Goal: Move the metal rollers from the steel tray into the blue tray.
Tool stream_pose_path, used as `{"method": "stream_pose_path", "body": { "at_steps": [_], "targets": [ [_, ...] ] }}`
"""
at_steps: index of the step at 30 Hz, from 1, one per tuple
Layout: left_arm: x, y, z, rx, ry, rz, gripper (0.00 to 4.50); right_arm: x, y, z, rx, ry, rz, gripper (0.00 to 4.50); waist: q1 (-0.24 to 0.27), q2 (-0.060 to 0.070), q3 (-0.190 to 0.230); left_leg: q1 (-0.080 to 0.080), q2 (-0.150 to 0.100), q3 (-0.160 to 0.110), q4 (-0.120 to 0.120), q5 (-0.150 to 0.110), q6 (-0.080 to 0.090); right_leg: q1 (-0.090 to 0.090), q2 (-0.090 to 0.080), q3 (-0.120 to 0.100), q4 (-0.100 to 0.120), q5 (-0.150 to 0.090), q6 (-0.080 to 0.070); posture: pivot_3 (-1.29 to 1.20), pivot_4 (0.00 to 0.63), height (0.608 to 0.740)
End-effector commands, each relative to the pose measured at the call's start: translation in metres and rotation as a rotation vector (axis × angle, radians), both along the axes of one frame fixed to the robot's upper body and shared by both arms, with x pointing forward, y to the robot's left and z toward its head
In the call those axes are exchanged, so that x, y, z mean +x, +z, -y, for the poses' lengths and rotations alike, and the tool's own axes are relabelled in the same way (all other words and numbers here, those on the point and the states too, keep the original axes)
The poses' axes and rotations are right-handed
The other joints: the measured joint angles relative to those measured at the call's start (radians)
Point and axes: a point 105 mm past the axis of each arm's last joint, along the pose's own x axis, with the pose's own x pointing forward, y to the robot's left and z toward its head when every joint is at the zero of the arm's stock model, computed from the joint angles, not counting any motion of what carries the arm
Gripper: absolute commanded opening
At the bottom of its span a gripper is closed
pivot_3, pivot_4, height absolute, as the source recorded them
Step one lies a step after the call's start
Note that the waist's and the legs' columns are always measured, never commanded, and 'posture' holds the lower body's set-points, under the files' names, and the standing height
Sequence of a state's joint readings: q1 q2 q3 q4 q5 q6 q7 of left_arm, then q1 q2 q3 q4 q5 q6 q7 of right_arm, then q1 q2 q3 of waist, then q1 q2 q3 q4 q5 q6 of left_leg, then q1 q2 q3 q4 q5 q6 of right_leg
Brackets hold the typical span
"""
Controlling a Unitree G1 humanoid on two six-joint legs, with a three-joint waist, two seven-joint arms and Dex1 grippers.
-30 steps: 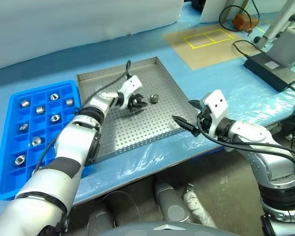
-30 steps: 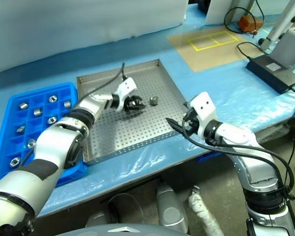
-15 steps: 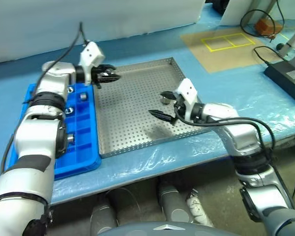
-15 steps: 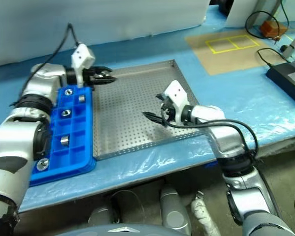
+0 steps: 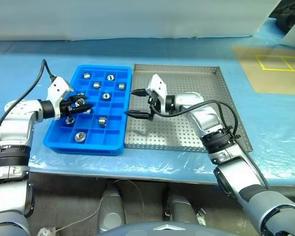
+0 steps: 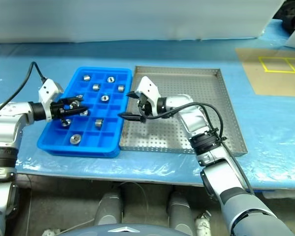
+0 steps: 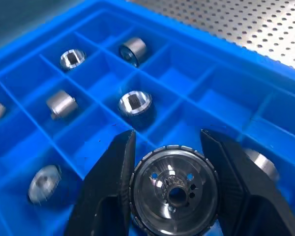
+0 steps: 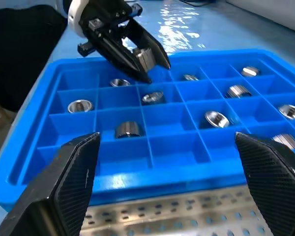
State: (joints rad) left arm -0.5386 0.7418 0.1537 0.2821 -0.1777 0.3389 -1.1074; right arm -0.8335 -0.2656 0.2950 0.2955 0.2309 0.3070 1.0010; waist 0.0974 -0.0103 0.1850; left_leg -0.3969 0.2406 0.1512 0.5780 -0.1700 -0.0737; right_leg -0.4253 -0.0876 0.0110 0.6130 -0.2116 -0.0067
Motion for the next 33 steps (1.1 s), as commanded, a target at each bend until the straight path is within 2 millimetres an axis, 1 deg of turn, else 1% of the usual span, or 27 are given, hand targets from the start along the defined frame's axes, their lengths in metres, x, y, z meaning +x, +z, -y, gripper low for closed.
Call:
{"method": "stream_pose_path", "body": {
  "at_steps": [1,4,8,10,16,20,24,30,32,33],
  "targets": [
    [0.005,0.02,0.016,-0.044,-0.008,0.081,1.74,-0.001,0.009,-0.003,0.014,0.032,0.041,4.5,0.005,0.0,0.0,0.0,0.0,0.0,0.0,0.001,-0.001,0.0,-0.001,-0.002,0.002,0.0,0.0,0.03,0.15,0.74],
    [0.016,0.02,0.029,-0.078,-0.015,0.084,1.74,-0.001,0.008,-0.003,0.015,0.033,0.04,4.5,0.004,0.0,0.0,0.0,0.0,0.0,-0.001,0.006,-0.005,0.0,-0.002,-0.004,0.007,0.0,0.0,0.0,0.15,0.74],
    [0.028,0.017,0.045,-0.107,-0.048,0.06,1.74,-0.001,0.007,0.003,0.015,0.004,0.037,4.5,-0.005,0.0,0.0,0.001,0.002,-0.003,-0.001,0.01,-0.011,0.0,-0.001,-0.005,0.01,0.0,0.0,-0.05,0.15,0.74],
    [0.033,0.013,0.05,-0.097,-0.064,0.045,1.74,-0.001,0.005,0.008,0.013,-0.019,0.037,4.5,-0.007,0.0,0.0,0.002,0.002,-0.003,-0.003,0.012,-0.015,-0.001,-0.001,-0.004,0.011,0.0,0.001,-0.08,0.15,0.74],
    [0.045,-0.002,0.058,-0.094,-0.085,-0.009,1.74,-0.003,0.002,0.023,0.013,-0.086,0.031,4.5,-0.028,0.0,0.0,0.002,0.002,-0.004,-0.007,0.015,-0.017,-0.001,0.001,-0.004,0.009,0.0,0.001,-0.15,0.15,0.74],
    [0.042,-0.017,0.07,-0.102,-0.135,-0.059,1.74,-0.002,0.001,0.029,0.014,-0.128,0.03,4.5,-0.031,0.0,0.0,0.002,0.001,-0.004,-0.007,0.014,-0.014,-0.001,0.001,-0.004,0.008,0.0,0.001,-0.19,0.15,0.74],
    [0.042,-0.02,0.08,-0.11,-0.169,-0.076,1.74,-0.002,0.001,0.032,0.014,-0.151,0.032,4.5,-0.035,0.0,0.0,0.002,0.002,-0.004,-0.007,0.014,-0.013,-0.001,0.001,-0.004,0.008,0.0,0.001,-0.21,0.15,0.74],
    [0.046,-0.026,0.08,-0.104,-0.161,-0.109,1.74,-0.004,0.0,0.037,0.013,-0.175,0.029,4.5,-0.032,0.0,0.0,0.002,0.0,-0.003,-0.007,0.014,-0.013,-0.001,0.001,-0.004,0.008,0.0,0.001,-0.23,0.15,0.74],
    [0.046,-0.024,0.081,-0.13,-0.172,-0.126,2.47,-0.005,-0.001,0.038,0.012,-0.179,0.027,4.5,-0.032,0.0,0.0,0.002,0.0,-0.003,-0.006,0.014,-0.013,-0.001,0.001,-0.004,0.008,0.0,0.001,-0.23,0.15,0.74],
    [0.047,-0.022,0.082,-0.135,-0.17,-0.121,2.69,-0.005,-0.001,0.039,0.012,-0.181,0.026,4.5,-0.032,0.0,0.0,0.002,0.0,-0.003,-0.007,0.014,-0.013,-0.001,0.001,-0.004,0.008,0.0,0.001,-0.23,0.15,0.74]
  ]
}}
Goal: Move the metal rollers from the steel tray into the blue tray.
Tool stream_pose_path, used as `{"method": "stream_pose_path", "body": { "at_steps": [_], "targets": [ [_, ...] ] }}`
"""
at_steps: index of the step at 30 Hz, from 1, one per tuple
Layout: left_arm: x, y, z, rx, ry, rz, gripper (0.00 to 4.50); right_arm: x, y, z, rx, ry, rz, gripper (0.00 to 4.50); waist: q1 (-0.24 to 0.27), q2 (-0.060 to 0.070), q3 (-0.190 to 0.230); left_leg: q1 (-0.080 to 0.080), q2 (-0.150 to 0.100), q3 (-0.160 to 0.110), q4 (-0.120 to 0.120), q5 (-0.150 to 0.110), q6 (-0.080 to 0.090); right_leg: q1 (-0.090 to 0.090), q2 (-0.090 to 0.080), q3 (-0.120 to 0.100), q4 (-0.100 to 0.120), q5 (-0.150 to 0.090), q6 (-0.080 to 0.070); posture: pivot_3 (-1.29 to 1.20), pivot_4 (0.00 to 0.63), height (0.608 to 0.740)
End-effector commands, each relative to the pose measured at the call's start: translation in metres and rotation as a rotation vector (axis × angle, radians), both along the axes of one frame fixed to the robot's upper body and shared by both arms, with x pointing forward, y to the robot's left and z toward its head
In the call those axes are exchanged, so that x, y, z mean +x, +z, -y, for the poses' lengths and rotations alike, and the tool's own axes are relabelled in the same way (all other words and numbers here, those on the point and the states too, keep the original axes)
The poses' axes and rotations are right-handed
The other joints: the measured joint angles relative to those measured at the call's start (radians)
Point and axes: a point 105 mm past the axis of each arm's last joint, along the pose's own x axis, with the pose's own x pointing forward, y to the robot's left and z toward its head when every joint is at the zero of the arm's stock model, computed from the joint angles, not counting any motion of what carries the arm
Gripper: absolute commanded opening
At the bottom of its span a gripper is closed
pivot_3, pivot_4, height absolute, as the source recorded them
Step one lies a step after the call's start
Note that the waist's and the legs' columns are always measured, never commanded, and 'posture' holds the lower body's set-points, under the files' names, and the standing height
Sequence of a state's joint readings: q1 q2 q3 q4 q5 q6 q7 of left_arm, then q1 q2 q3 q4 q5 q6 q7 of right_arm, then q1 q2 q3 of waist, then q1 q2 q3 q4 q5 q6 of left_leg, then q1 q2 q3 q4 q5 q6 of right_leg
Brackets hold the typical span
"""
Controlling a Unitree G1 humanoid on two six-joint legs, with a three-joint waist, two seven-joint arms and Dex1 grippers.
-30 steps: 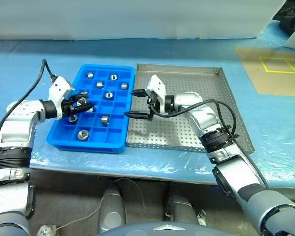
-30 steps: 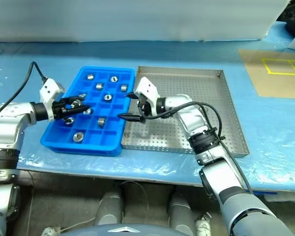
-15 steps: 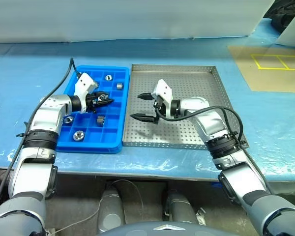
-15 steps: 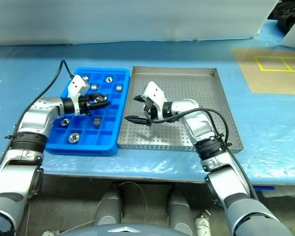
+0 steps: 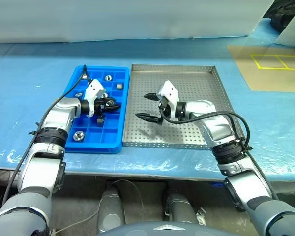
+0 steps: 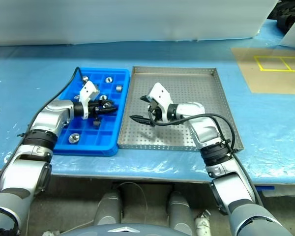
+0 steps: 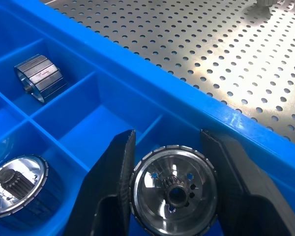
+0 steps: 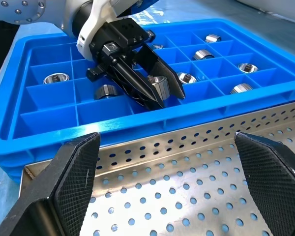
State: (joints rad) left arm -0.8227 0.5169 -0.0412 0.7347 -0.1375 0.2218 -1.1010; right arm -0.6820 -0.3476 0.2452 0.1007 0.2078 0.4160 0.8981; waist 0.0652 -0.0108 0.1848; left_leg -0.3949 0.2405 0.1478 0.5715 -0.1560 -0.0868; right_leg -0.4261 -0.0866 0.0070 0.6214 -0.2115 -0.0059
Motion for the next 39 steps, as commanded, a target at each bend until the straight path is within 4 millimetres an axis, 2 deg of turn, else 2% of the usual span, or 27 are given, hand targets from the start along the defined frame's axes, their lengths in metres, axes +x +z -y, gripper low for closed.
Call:
{"method": "stream_pose_path", "body": {
  "at_steps": [1,3,8,12,14,16,21,26,30,34,39],
  "targets": [
    [0.006,0.016,0.007,-0.025,-0.014,0.042,3.05,-0.002,0.014,0.003,0.033,-0.004,0.045,4.5,0.001,0.0,0.0,0.0,0.0,0.0,0.0,0.0,0.0,0.0,0.0,0.0,0.0,0.0,0.0,-0.23,0.15,0.74],
    [0.011,0.022,0.007,-0.011,0.013,0.069,3.68,-0.003,0.014,0.003,0.034,-0.007,0.045,4.5,0.004,0.0,0.0,0.0,0.0,0.0,0.0,0.0,0.0,0.0,0.0,0.0,0.0,0.0,0.0,-0.24,0.15,0.74],
    [0.017,0.042,0.008,-0.03,0.006,0.107,3.68,-0.003,0.014,0.004,0.037,-0.013,0.045,4.5,0.003,0.0,0.0,-0.002,0.0,0.0,0.0,0.001,0.001,0.0,-0.001,-0.001,0.0,0.0,0.0,-0.25,0.15,0.74],
    [0.022,0.076,0.016,-0.07,-0.026,0.193,3.68,-0.003,0.015,0.008,0.034,-0.031,0.049,4.5,-0.004,0.0,0.0,-0.001,0.0,0.0,0.0,0.001,0.001,0.0,0.0,-0.001,0.0,0.0,0.0,-0.29,0.15,0.74],
    [0.028,0.094,0.028,-0.09,-0.045,0.236,3.68,-0.002,0.016,0.014,0.035,-0.052,0.051,4.5,-0.006,0.0,0.0,-0.001,0.001,0.0,0.0,0.001,0.001,0.0,0.0,-0.001,0.0,0.0,0.0,-0.32,0.15,0.74],
    [0.033,0.1,0.044,-0.096,-0.067,0.245,3.68,-0.001,0.017,0.02,0.033,-0.086,0.058,4.5,-0.007,0.0,0.0,-0.002,0.0,0.0,0.0,0.001,0.001,0.0,0.0,-0.001,-0.001,0.0,0.0,-0.37,0.15,0.74],
    [0.034,0.083,0.087,-0.065,-0.166,0.21,3.68,-0.006,0.02,0.042,0.036,-0.185,0.068,4.5,-0.032,0.0,0.0,0.0,-0.002,0.001,0.001,-0.001,0.004,0.002,-0.001,0.001,-0.002,0.0,0.0,-0.51,0.15,0.74],
    [0.031,0.068,0.132,-0.024,-0.23,0.187,3.68,-0.021,0.015,0.073,0.022,-0.319,0.057,4.5,-0.068,-0.001,0.0,0.0,-0.001,0.001,0.003,-0.003,0.009,0.002,0.004,0.014,-0.005,0.003,0.005,-0.64,0.15,0.74],
    [0.029,0.058,0.157,-0.008,-0.233,0.172,3.68,-0.033,0.016,0.093,0.023,-0.428,0.054,4.5,-0.1,0.0,0.0,0.0,0.0,0.004,0.004,-0.005,0.012,0.003,0.007,0.022,-0.011,0.004,0.007,-0.74,0.15,0.74],
    [0.03,0.052,0.177,-0.039,-0.17,0.134,3.68,-0.045,0.014,0.107,0.019,-0.514,0.045,4.5,-0.135,0.0,0.0,0.004,-0.001,0.009,0.005,-0.008,0.017,0.006,0.007,0.024,-0.015,0.005,0.008,-0.82,0.15,0.74],
    [0.034,0.041,0.188,-0.007,-0.076,0.15,3.68,-0.057,0.01,0.114,0.008,-0.564,0.029,4.5,-0.191,0.0,0.0,0.007,-0.001,0.013,0.008,-0.013,0.025,0.006,0.007,0.024,-0.016,0.005,0.008,-0.87,0.15,0.74]
  ]
}}
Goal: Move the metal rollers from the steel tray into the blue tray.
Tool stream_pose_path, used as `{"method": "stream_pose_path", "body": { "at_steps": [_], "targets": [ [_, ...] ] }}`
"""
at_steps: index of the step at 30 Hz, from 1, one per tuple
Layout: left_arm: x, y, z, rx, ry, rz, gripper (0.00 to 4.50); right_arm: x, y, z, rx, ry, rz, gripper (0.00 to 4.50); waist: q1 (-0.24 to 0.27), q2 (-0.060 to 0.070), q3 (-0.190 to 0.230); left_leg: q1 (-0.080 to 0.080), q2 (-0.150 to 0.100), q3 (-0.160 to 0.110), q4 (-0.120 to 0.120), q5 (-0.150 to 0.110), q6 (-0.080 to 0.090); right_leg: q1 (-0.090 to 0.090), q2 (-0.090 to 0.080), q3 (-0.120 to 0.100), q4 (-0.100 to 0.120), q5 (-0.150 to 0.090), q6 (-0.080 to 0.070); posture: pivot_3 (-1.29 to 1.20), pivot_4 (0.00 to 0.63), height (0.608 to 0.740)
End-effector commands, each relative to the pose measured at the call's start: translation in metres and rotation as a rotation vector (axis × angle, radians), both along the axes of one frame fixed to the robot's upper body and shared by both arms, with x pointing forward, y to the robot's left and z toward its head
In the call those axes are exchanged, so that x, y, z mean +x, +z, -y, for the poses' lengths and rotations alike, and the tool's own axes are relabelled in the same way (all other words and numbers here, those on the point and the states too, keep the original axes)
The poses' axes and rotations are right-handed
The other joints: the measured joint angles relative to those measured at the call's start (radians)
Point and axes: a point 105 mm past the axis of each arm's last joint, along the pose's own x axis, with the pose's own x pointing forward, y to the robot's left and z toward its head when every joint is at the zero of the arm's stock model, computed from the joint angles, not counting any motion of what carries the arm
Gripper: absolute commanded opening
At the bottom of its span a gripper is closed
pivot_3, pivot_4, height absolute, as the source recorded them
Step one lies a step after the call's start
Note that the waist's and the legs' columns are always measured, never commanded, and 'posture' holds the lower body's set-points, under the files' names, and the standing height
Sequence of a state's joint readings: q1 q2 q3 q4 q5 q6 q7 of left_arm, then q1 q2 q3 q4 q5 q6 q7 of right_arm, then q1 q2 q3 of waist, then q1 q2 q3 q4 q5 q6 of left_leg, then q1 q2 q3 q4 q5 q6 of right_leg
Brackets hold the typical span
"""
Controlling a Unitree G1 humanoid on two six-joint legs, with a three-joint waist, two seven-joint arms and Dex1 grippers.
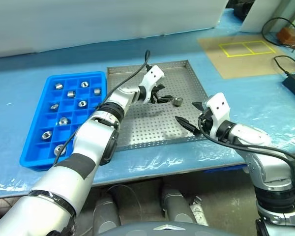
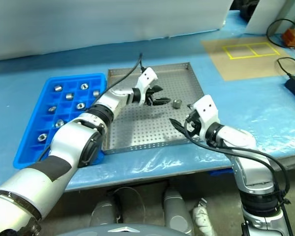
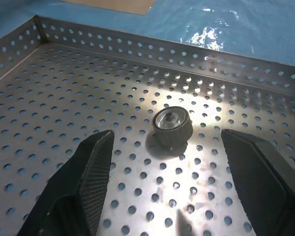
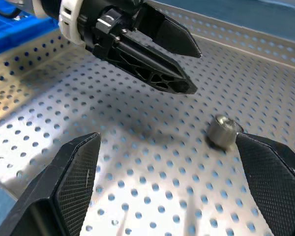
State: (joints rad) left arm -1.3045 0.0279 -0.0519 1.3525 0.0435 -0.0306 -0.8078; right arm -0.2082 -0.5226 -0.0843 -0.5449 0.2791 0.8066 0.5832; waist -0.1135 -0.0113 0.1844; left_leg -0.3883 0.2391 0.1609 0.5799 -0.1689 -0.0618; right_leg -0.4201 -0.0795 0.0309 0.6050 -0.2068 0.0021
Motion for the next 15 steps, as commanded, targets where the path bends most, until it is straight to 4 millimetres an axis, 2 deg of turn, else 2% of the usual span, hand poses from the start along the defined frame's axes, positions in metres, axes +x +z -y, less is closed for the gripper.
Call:
{"method": "stream_pose_path", "body": {
  "at_steps": [1,8,15],
  "targets": [
    [0.008,0.012,0.007,0.001,0.088,0.058,3.68,-0.009,0.014,0.003,-0.002,-0.023,0.051,4.5,-0.024,0.0,0.0,0.0,0.0,0.0,0.001,-0.001,0.001,0.0,0.0,0.0,0.0,0.0,0.0,-0.88,0.15,0.74],
    [0.009,-0.001,0.02,0.018,0.187,0.056,3.68,-0.015,0.012,0.003,-0.011,-0.034,0.036,4.5,-0.108,0.0,0.0,-0.004,-0.001,0.0,0.008,-0.005,0.008,0.0,-0.001,0.0,-0.003,0.0,0.0,-0.9,0.15,0.74],
    [0.017,-0.016,0.007,0.035,0.354,0.041,3.68,-0.02,0.011,0.003,-0.013,-0.041,0.023,4.5,-0.174,0.0,0.0,-0.013,-0.002,0.0,0.017,-0.01,0.017,0.0,-0.004,-0.002,-0.008,0.001,0.003,-0.92,0.15,0.74]
  ]
}}
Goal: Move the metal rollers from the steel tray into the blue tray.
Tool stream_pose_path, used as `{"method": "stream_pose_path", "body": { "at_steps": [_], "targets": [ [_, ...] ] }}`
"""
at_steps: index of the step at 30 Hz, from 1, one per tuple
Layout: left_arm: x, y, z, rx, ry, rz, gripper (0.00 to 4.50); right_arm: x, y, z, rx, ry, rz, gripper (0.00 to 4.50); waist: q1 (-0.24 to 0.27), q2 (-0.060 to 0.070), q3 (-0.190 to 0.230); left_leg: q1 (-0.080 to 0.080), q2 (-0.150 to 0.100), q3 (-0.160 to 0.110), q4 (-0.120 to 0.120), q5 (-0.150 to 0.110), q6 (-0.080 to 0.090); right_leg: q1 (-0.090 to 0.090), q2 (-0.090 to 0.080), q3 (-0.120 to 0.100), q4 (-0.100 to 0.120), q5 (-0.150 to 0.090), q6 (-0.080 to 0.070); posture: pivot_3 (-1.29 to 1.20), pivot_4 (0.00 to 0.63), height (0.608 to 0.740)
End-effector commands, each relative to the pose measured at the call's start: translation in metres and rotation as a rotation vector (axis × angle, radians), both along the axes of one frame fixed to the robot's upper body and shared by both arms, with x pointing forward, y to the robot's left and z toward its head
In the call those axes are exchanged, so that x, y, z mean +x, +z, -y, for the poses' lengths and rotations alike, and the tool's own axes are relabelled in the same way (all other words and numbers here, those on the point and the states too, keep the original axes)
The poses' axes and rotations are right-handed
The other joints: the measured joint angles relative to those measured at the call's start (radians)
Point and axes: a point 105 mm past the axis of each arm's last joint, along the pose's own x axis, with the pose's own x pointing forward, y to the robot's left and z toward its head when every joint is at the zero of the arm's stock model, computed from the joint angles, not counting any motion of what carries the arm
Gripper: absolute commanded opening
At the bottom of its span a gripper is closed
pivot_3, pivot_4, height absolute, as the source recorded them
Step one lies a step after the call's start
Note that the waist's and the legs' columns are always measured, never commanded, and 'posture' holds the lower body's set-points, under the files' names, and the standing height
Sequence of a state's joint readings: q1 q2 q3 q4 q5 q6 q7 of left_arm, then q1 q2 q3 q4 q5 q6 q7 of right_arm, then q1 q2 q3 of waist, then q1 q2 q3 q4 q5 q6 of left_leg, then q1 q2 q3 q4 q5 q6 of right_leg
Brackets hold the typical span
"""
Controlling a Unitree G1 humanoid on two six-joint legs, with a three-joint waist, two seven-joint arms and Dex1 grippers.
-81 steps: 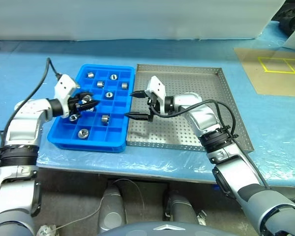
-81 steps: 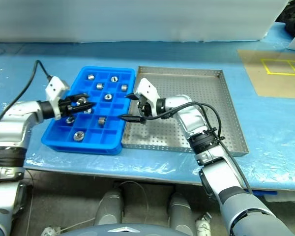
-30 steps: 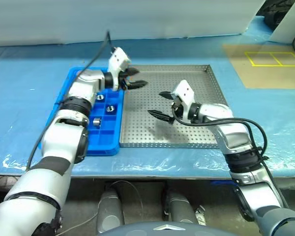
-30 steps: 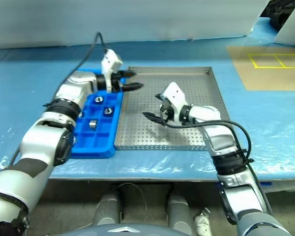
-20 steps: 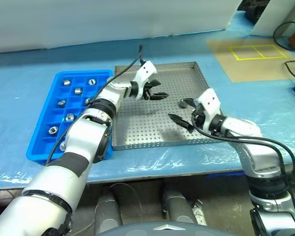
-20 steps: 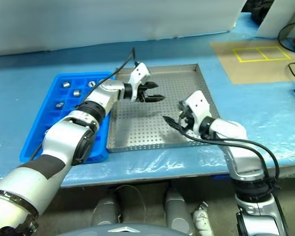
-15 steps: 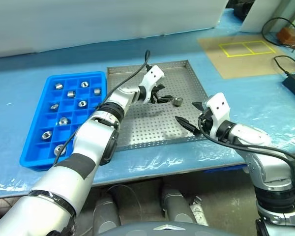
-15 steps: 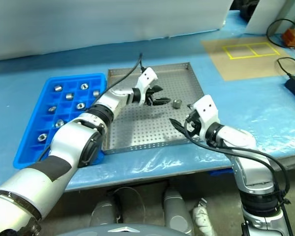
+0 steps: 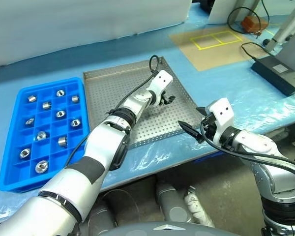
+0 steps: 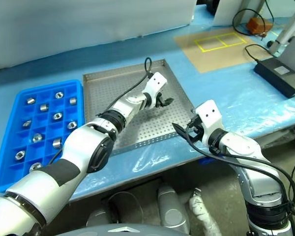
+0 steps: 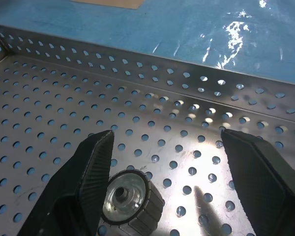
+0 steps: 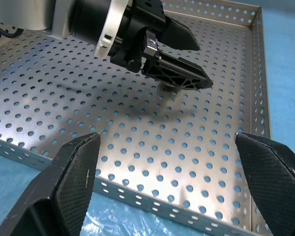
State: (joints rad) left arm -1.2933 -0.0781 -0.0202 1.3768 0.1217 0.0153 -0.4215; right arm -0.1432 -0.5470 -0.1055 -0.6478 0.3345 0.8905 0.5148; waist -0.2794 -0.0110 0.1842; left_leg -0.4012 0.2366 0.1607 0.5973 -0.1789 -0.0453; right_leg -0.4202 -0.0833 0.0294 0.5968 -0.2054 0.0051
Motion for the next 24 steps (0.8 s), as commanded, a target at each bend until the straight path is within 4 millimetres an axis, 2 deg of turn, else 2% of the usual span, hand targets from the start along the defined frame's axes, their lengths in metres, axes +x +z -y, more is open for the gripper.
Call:
{"method": "stream_pose_path", "body": {
  "at_steps": [1,3,8,16,24],
  "targets": [
    [0.007,0.002,-0.009,-0.02,0.092,0.004,3.68,-0.006,0.013,-0.001,-0.007,0.002,0.057,4.5,-0.013,0.0,0.0,-0.001,-0.001,0.0,0.0,0.0,0.0,0.0,-0.001,0.0,-0.002,0.001,0.002,-0.92,0.15,0.74],
    [0.01,0.0,-0.016,-0.02,0.147,0.004,3.68,-0.007,0.012,-0.001,-0.005,0.0,0.051,4.5,-0.026,0.001,0.0,-0.003,-0.002,0.0,0.0,0.0,0.001,0.0,-0.004,-0.001,-0.006,0.005,0.008,-0.92,0.15,0.74],
    [0.013,-0.008,-0.028,0.008,0.204,-0.002,3.68,-0.007,0.012,-0.002,-0.001,-0.002,0.049,4.5,-0.042,0.001,0.0,-0.005,-0.008,0.0,0.001,-0.002,0.009,0.0,-0.01,-0.001,-0.01,0.005,0.009,-0.91,0.15,0.74],
    [0.005,-0.033,-0.03,0.121,0.16,-0.048,3.68,-0.005,0.011,-0.004,0.004,0.0,0.05,4.5,-0.041,0.001,-0.001,-0.007,-0.01,0.0,0.001,-0.003,0.012,0.001,-0.012,-0.001,-0.014,0.005,0.009,-0.91,0.15,0.74],
    [0.005,-0.039,-0.036,0.139,0.174,-0.061,3.68,-0.005,0.01,-0.006,0.01,0.001,0.049,4.5,-0.044,0.001,-0.001,-0.005,-0.012,0.0,0.001,-0.004,0.013,0.003,-0.014,-0.001,-0.014,0.005,0.009,-0.91,0.15,0.74]
  ]
}}
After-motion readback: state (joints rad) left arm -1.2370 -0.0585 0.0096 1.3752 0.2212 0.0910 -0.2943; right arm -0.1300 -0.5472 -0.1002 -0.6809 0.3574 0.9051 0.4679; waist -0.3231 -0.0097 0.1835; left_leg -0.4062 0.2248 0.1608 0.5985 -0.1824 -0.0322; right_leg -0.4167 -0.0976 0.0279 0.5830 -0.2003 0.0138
